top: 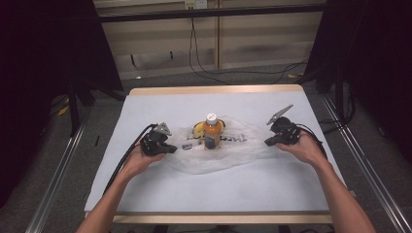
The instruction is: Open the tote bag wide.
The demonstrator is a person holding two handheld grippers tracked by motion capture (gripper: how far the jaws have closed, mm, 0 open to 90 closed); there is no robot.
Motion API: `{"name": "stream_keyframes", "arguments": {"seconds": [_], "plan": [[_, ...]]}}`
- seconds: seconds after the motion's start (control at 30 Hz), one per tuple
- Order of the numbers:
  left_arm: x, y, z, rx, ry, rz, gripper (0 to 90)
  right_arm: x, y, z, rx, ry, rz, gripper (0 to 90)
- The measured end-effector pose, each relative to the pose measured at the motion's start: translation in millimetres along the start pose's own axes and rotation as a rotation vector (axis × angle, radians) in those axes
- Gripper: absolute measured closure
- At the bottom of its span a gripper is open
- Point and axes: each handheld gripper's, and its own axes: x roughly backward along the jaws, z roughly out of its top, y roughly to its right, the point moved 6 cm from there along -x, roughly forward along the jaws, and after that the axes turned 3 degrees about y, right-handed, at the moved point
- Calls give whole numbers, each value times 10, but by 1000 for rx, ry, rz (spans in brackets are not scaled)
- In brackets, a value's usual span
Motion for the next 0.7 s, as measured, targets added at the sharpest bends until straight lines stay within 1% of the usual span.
{"name": "stream_keyframes", "arguments": {"seconds": [0.03, 0.07, 0.1, 0.13, 0.17, 0.2, 0.23, 0.27, 0.3, 0.33, 0.37, 0.4, 0.43, 0.47, 0.53, 0.57, 0.6, 0.67, 0.7], "plan": [[17, 30, 21, -5, 13, -16, 900, 17, -29, 38, 1, 12, 12, 900], [30, 57, 44, -13, 28, -10, 900, 32, -44, 76, 12, 26, 14, 900], [41, 83, 69, -13, 42, -1, 900, 49, -66, 110, 14, 39, 20, 900], [57, 110, 94, -16, 54, -19, 900, 61, -88, 142, 13, 48, 31, 900], [75, 136, 121, -20, 54, -21, 900, 73, -104, 175, 21, 58, 28, 900], [85, 165, 150, -30, 55, -26, 900, 86, -131, 209, 23, 65, 35, 900], [94, 193, 182, -48, 54, -22, 900, 96, -156, 241, 32, 64, 39, 900], [98, 227, 222, -49, 70, -20, 900, 105, -184, 279, 40, 65, 41, 900], [111, 256, 264, -59, 75, -28, 900, 109, -207, 321, 50, 67, 45, 900], [117, 282, 308, -77, 80, -33, 900, 115, -237, 365, 53, 68, 58, 900], [110, 311, 349, -86, 80, -31, 900, 117, -260, 418, 63, 73, 59, 900], [94, 340, 389, -91, 76, -44, 900, 112, -284, 471, 66, 73, 63, 900], [64, 359, 431, -96, 75, -38, 900, 101, -314, 527, 73, 68, 75, 900], [33, 383, 468, -96, 64, -50, 900, 83, -337, 584, 83, 65, 79, 900], [-58, 398, 539, -109, 51, -48, 900, 8, -402, 718, 109, 52, 96, 900], [-116, 403, 567, -95, 45, -55, 900, -26, -424, 760, 115, 45, 103, 900], [-168, 386, 589, -102, 35, -48, 900, -75, -458, 812, 117, 29, 115, 900], [-278, 377, 617, -89, 27, -56, 900, -186, -499, 908, 137, 5, 126, 900], [-323, 373, 620, -84, 16, -55, 900, -246, -525, 948, 137, -9, 136, 900]]}}
